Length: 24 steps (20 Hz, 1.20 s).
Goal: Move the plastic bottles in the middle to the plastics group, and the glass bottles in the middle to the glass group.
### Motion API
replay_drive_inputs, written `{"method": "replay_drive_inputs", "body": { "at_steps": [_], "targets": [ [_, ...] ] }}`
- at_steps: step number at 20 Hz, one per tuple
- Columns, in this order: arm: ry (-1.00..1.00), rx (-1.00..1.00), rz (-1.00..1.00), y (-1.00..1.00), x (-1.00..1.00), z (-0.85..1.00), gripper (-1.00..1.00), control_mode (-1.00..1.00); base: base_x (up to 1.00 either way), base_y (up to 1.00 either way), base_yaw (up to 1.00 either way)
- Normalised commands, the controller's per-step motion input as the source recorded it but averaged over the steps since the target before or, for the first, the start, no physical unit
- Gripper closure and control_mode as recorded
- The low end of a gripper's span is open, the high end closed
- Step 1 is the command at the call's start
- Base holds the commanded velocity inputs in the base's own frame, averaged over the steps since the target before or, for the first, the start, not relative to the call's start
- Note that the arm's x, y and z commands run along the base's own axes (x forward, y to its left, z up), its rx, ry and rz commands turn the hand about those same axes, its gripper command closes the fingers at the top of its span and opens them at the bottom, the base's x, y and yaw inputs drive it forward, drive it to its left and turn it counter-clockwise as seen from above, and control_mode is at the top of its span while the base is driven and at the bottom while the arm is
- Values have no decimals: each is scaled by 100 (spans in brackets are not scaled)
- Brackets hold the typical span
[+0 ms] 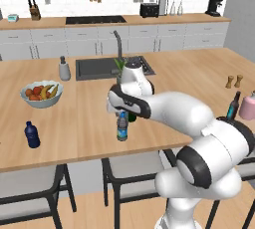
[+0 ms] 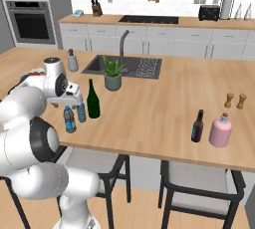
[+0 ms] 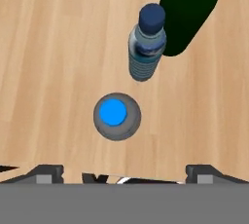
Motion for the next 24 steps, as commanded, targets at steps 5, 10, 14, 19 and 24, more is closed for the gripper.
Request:
{"method": "replay_drive_inputs", "body": {
  "at_steps": [5,10,14,19,24],
  "targets": [
    [0,0,-4,0,23,-27,-100,-100,0,0,0],
    [0,0,0,0,0,-18,-100,-100,0,0,0],
    [0,0,0,0,0,-25,-100,-100,0,0,0],
    [0,0,0,1,2,-10,-100,-100,0,0,0],
    [0,0,0,5,13,-6,-100,-100,0,0,0]
  ]
}}
